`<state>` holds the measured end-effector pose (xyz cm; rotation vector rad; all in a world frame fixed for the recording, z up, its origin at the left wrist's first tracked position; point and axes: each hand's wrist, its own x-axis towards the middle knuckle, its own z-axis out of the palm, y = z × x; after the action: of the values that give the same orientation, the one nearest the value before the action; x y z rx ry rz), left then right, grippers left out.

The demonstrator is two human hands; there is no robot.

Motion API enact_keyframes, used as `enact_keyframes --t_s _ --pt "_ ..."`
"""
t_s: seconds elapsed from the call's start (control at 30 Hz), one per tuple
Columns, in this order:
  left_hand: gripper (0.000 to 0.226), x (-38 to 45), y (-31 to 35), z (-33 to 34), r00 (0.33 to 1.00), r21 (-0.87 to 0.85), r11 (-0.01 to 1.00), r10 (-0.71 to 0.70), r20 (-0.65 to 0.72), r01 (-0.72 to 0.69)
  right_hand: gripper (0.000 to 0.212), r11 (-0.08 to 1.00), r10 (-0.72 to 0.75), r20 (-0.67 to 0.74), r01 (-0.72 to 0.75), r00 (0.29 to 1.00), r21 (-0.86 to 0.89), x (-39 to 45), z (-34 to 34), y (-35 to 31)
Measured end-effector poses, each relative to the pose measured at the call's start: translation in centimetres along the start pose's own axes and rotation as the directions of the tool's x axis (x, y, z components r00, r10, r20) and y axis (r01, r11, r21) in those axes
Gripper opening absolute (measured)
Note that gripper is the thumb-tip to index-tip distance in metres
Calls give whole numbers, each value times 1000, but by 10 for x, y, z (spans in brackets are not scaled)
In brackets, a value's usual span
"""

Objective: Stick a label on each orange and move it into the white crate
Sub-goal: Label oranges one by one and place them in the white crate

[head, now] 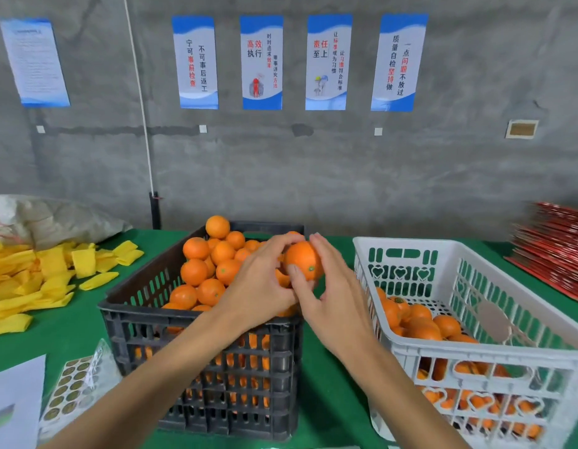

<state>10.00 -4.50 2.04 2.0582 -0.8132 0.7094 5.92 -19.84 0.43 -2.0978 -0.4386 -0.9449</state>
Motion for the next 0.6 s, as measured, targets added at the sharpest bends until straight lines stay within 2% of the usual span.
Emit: enact_keyframes --t_s 0.07,0.13,0.2,0.27,0.37,0.43,0.5,0.53,0.6 --pt "77 -17 22 17 995 24 997 71 -67 -70 57 990 10 -72 0 997 140 -15 -11 5" --pt "80 -39 34 36 985 32 991 131 -115 -128 57 979 -17 -180 54 983 198 -34 -21 13" --pt "82 -61 36 55 985 53 989 146 -97 -142 59 984 -52 -233 90 971 155 -56 -24 25" --pt "82 -84 31 72 993 69 991 113 -20 -111 61 991 -74 -213 96 974 94 -82 -22 38" --pt "83 -122 17 93 996 72 996 54 65 -59 65 995 -11 -79 19 997 100 -122 -16 60" --pt "79 -154 4 102 991 88 996 -9 135 -3 58 971 115 80 -129 990 203 -151 -11 77" --pt "75 -186 -9 109 977 94 993 -91 195 74 40 877 285 223 -347 932 331 -177 -7 96" --pt "74 -201 -16 111 966 103 987 -145 213 125 32 843 339 279 -422 898 333 -187 -5 105" --pt "75 -224 -28 113 940 88 965 -263 220 249 28 865 352 374 -451 858 222 -205 3 118"
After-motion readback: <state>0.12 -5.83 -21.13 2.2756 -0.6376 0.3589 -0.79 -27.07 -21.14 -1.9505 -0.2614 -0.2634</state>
